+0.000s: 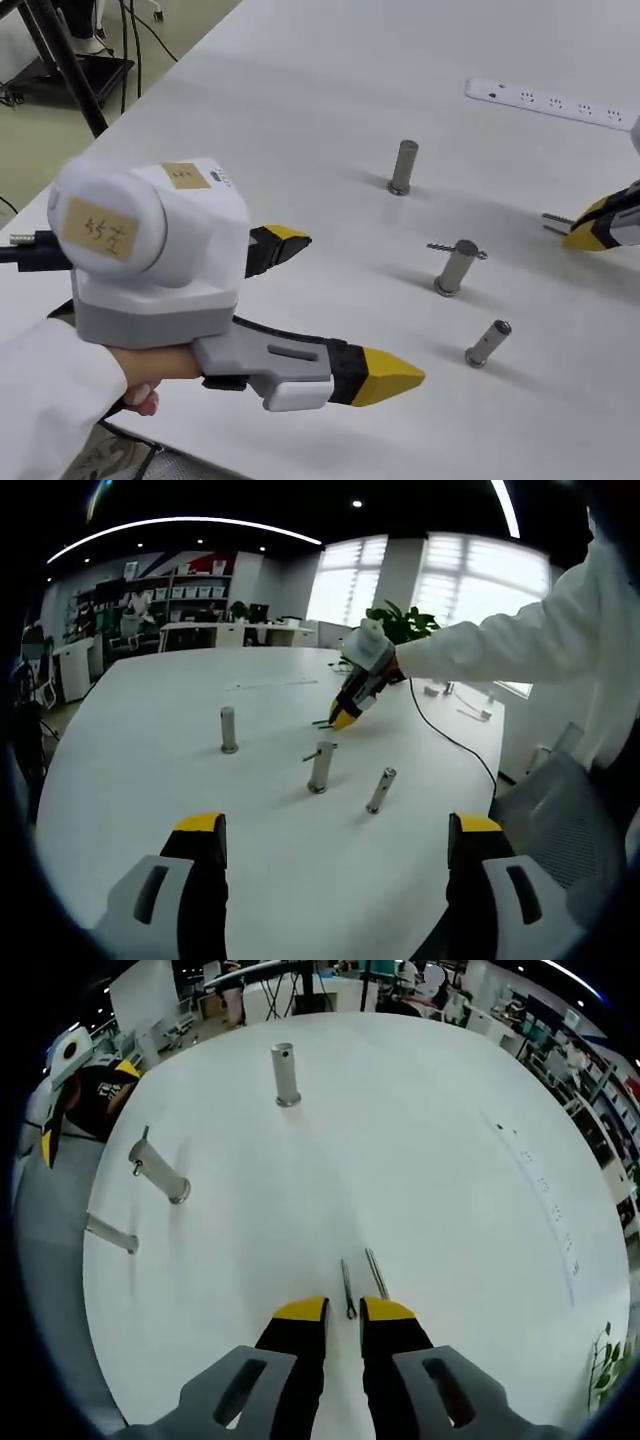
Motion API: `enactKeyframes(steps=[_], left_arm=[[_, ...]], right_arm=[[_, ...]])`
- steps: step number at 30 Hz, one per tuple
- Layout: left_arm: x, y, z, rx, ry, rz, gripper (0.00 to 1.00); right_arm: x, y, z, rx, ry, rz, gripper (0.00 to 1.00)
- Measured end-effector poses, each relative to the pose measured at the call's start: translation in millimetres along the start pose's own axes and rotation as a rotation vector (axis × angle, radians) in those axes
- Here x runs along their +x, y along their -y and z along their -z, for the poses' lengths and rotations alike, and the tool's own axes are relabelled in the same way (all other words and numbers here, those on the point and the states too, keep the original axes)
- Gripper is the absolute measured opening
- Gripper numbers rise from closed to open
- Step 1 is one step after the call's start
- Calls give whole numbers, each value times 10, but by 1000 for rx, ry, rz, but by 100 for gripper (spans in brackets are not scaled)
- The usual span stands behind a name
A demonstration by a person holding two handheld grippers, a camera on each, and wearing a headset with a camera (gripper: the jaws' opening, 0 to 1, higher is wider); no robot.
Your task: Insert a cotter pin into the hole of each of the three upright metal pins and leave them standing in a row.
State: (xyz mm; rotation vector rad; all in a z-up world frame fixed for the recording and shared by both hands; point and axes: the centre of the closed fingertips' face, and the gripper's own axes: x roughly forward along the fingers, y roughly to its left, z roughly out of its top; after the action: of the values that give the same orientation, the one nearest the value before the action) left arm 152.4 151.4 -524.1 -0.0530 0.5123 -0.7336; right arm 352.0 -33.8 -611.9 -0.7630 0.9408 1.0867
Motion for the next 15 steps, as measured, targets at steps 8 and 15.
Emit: enactKeyframes(steps=[8, 15], left_arm=[[10, -1, 17, -7, -6, -1, 90], [17, 9, 16, -8, -5, 5, 87]], right_arm=[[6, -64, 26, -57, -21, -15, 2], [5, -90, 24, -88, -68, -22, 1]])
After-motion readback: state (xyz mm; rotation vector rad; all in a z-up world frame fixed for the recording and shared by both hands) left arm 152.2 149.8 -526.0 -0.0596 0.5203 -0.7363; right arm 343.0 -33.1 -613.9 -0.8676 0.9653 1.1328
